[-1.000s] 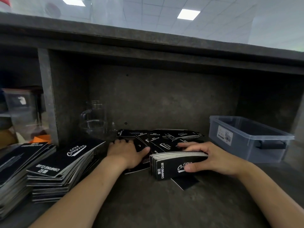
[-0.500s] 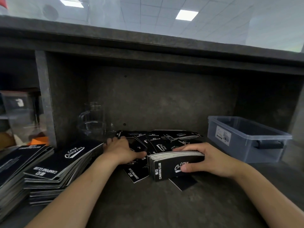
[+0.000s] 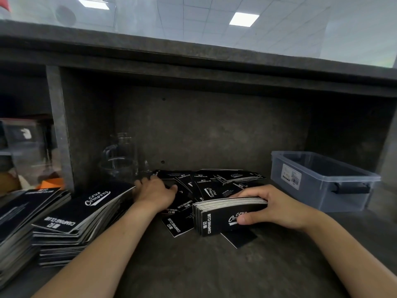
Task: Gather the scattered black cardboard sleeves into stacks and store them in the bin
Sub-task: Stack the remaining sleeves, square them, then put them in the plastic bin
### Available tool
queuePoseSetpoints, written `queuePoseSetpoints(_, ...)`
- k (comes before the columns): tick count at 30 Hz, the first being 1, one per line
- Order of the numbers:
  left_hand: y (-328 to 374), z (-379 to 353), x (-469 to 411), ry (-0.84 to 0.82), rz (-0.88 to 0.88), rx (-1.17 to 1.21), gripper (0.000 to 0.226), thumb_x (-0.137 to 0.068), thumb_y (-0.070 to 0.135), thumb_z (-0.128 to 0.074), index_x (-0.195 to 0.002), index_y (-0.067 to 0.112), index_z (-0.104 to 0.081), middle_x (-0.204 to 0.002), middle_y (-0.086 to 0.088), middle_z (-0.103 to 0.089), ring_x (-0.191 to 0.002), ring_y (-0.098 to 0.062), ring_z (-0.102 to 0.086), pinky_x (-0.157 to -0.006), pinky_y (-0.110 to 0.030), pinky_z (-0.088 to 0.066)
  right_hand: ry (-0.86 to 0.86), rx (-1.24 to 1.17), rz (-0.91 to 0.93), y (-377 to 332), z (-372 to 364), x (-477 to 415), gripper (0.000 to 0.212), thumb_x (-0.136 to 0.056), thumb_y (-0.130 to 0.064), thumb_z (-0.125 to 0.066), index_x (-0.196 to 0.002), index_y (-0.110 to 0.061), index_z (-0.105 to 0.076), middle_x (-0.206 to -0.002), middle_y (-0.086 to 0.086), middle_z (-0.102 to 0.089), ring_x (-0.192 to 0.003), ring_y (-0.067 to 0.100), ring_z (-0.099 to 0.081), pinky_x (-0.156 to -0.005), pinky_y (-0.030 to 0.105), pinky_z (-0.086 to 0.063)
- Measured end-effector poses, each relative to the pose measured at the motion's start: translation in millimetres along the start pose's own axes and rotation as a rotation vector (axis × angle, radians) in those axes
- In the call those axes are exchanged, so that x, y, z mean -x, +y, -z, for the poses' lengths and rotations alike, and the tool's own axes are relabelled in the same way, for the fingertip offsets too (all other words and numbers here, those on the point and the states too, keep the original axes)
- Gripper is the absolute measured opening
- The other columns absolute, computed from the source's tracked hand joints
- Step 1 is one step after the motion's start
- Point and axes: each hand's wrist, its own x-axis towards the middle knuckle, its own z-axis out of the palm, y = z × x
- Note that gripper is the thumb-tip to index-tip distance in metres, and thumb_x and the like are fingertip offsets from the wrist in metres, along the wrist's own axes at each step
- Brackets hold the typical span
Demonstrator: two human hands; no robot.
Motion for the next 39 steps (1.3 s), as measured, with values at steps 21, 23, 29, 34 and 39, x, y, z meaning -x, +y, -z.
queuePoseSetpoints(21,17.7,22.4,18.6,0.048,-0.112,1.183,0.016,-0.105,0.008,-0.044,-0.103,0.014,-0.058,-0.094,-0.006,-0.066,-0.076,-0.021,-0.061,-0.054,-0.021,-0.049,0.216,-0.254,0.01,2.9,-1.7,-2.6,0.035,-0.08,-0.022,-0.081,-0.114,-0.024,-0.074,-0.111,0.006,-0.077,-0.105,0.022,-0.073,-0.093,0.035,-0.056)
queuePoseSetpoints(23,23.6,20.2,26.0,-0.125,-0.193,1.172,0.017,-0.104,0.007,-0.046,-0.101,0.014,-0.061,-0.098,-0.01,-0.069,-0.071,-0.02,-0.062,-0.057,-0.023,-0.045,0.297,-0.348,0.014,3.0,-2.0,-4.6,0.034,-0.079,-0.021,-0.081,-0.113,-0.019,-0.074,-0.11,0.01,-0.077,-0.103,0.025,-0.074,-0.089,0.036,-0.058)
queuePoseSetpoints(29,20.6,21.7,30.8,-0.423,-0.267,0.876,0.023,-0.108,0.013,-0.044,-0.112,0.013,-0.066,-0.105,-0.007,-0.076,-0.08,-0.019,-0.074,-0.063,-0.023,-0.052,0.445,-0.373,0.006,3.3,1.1,-4.8,0.037,-0.072,-0.021,-0.085,-0.107,-0.016,-0.073,-0.102,0.008,-0.079,-0.094,0.024,-0.077,-0.081,0.032,-0.059)
queuePoseSetpoints(34,11.9,16.7,29.7,-0.345,-0.355,0.506,0.024,-0.106,0.013,-0.049,-0.094,0.01,-0.07,-0.093,-0.008,-0.077,-0.068,-0.01,-0.064,-0.052,-0.019,-0.04,0.389,-0.447,-0.043,6.9,4.1,-4.9,0.041,-0.074,-0.019,-0.083,-0.113,-0.013,-0.073,-0.107,0.012,-0.078,-0.096,0.024,-0.076,-0.08,0.032,-0.058)
queuePoseSetpoints(39,12.2,18.7,33.8,-0.341,-0.287,0.752,0.022,-0.105,0.004,-0.051,-0.092,0.007,-0.068,-0.086,-0.009,-0.077,-0.07,-0.012,-0.074,-0.059,-0.019,-0.056,0.285,-0.459,-0.053,3.7,3.6,-2.2,0.038,-0.079,-0.01,-0.079,-0.116,-0.01,-0.072,-0.109,0.012,-0.078,-0.103,0.026,-0.075,-0.081,0.029,-0.059)
